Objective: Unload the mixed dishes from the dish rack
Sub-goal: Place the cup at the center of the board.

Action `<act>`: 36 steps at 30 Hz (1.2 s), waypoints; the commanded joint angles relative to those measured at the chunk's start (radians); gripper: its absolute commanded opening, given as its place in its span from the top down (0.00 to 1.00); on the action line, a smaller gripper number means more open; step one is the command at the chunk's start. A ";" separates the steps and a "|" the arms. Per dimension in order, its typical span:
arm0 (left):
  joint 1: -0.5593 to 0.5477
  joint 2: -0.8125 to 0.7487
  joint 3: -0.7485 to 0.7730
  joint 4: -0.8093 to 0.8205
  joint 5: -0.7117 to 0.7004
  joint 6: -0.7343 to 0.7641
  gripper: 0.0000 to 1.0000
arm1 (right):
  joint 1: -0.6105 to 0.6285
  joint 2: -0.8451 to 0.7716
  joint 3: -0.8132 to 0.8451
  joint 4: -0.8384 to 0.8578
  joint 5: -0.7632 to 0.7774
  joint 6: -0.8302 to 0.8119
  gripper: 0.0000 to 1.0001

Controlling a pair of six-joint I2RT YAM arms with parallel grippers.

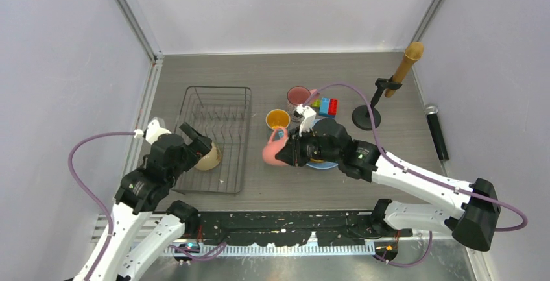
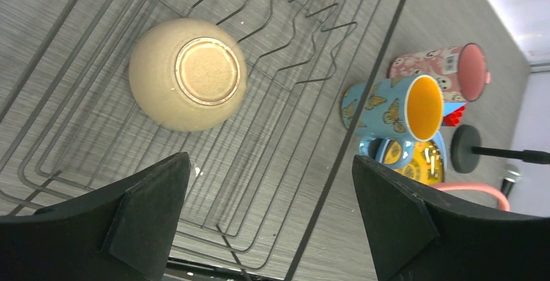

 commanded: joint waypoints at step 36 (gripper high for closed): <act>0.003 0.231 -0.022 -0.075 -0.157 0.051 0.01 | 0.148 0.492 0.424 -0.534 0.425 -0.192 0.82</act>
